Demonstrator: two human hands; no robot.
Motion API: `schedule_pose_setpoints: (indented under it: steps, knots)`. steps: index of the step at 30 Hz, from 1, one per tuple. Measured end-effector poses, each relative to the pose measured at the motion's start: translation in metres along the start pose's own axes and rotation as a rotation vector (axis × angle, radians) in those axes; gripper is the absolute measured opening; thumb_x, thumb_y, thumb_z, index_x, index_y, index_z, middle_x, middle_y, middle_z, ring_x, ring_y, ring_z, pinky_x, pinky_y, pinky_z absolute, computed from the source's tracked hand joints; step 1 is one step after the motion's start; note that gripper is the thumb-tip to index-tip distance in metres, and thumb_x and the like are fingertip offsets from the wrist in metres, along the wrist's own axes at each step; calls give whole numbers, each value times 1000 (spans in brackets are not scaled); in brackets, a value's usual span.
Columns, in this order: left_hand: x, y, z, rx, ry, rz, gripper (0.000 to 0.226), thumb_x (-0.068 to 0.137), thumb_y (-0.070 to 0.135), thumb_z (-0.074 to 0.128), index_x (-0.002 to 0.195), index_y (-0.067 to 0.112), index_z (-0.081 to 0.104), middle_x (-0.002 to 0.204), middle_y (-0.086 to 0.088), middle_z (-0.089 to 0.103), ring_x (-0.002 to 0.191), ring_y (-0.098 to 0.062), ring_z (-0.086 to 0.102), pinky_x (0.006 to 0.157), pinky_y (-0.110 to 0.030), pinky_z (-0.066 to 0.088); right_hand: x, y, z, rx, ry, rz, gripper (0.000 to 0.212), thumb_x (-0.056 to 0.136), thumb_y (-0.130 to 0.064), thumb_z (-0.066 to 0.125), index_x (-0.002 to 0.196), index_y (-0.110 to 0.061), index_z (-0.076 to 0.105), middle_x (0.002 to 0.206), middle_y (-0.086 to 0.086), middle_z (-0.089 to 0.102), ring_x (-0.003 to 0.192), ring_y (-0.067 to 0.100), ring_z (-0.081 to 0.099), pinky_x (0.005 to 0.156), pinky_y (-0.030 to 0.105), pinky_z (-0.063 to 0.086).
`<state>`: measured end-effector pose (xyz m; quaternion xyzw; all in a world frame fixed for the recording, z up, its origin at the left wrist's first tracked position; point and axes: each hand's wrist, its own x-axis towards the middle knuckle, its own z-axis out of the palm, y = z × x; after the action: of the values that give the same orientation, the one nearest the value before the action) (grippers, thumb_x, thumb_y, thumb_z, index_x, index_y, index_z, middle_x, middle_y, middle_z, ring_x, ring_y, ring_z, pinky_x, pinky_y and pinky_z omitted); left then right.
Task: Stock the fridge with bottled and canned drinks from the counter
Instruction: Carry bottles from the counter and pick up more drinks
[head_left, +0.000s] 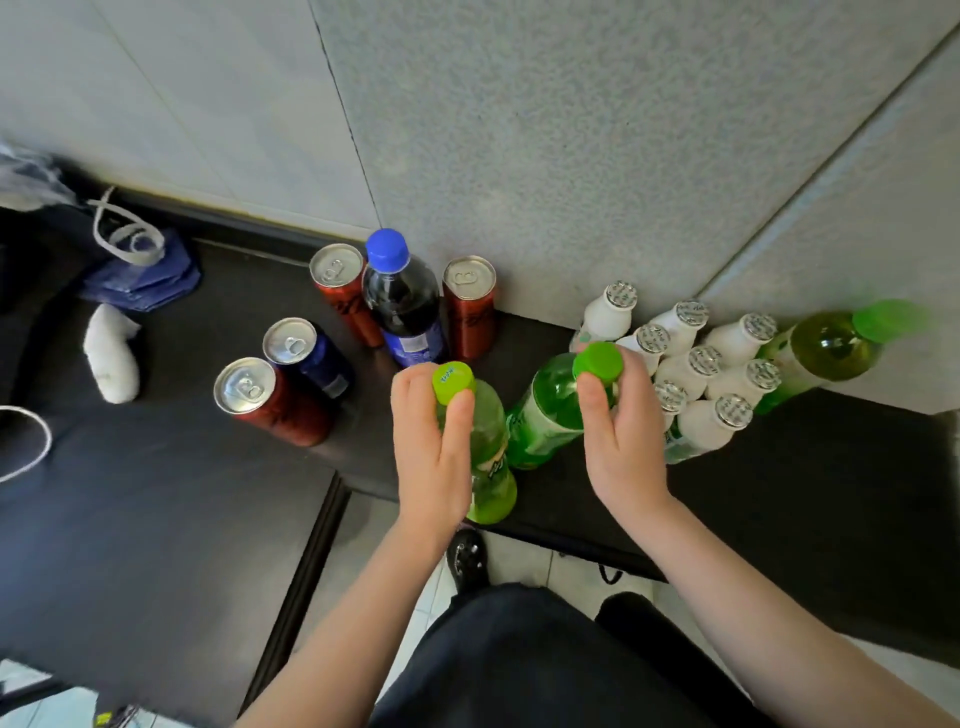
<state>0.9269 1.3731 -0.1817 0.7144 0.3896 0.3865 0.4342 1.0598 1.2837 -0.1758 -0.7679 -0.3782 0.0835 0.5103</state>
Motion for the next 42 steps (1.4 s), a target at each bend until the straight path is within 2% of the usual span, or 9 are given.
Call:
schedule_pose_setpoints:
  steps: [2, 6, 14, 20, 24, 32, 35, 39, 42]
  knots:
    - [-18, 3, -10, -38, 43, -71, 13, 90, 38, 40, 96, 35, 51, 96, 19, 52, 92, 2, 50, 83, -10, 37, -11, -4, -6, 36, -42, -16, 31, 94, -45, 40, 107, -20, 54, 94, -11, 58, 89, 3, 56, 80, 14, 44]
    - [-54, 3, -28, -88, 149, -235, 37, 87, 46, 41, 101, 18, 62, 93, 23, 62, 89, 4, 56, 76, -6, 39, -30, -12, -17, 143, -152, 14, 17, 91, -49, 41, 99, -39, 53, 90, -16, 61, 87, 1, 58, 77, 13, 44]
    - [-147, 8, -51, -154, 447, -490, 25, 89, 38, 45, 87, 18, 60, 81, 11, 60, 76, -2, 55, 68, -11, 44, -85, -11, -13, 291, -501, 35, 26, 87, -52, 43, 90, -29, 56, 79, -12, 59, 75, 6, 57, 70, 25, 46]
    - [-248, 5, -69, -183, 756, -673, 29, 86, 40, 45, 89, 16, 62, 87, 3, 65, 82, -11, 59, 75, -27, 50, -149, -9, 10, 385, -787, 61, 30, 87, -51, 44, 82, -24, 53, 70, -11, 53, 63, 0, 49, 60, 14, 41]
    - [-322, 12, -83, -158, 965, -773, 30, 84, 42, 45, 90, 19, 62, 87, 8, 67, 81, -6, 61, 71, -20, 50, -199, -17, 25, 378, -1006, 52, 20, 88, -49, 45, 81, -32, 52, 69, -22, 57, 62, -6, 49, 59, 10, 40]
    - [-455, 26, -114, -131, 1380, -801, 19, 100, 19, 44, 95, 11, 61, 89, 7, 65, 77, 3, 60, 69, -10, 47, -299, -68, 51, 372, -1424, -77, 14, 89, -39, 47, 85, -28, 54, 70, -25, 59, 63, -10, 50, 59, 6, 39]
    - [-500, 26, -130, -138, 1472, -818, 20, 100, 18, 43, 94, 17, 61, 90, 7, 66, 80, 2, 60, 73, -12, 47, -345, -88, 58, 340, -1493, -132, 13, 90, -39, 48, 85, -29, 54, 72, -27, 59, 66, -12, 51, 61, 5, 40]
    - [-575, 25, -161, -144, 1578, -841, 24, 100, 22, 43, 102, 8, 63, 86, 18, 67, 81, 4, 59, 75, -16, 47, -427, -115, 68, 298, -1545, -170, 17, 92, -42, 48, 85, -29, 56, 76, -18, 59, 68, -7, 52, 62, 7, 42]
    - [-641, 29, -193, -178, 1636, -846, 19, 97, 31, 47, 96, 19, 62, 88, 15, 67, 83, -1, 60, 78, -24, 48, -502, -136, 74, 264, -1599, -201, 23, 90, -49, 49, 85, -29, 56, 77, -14, 57, 69, -3, 52, 62, 9, 42]
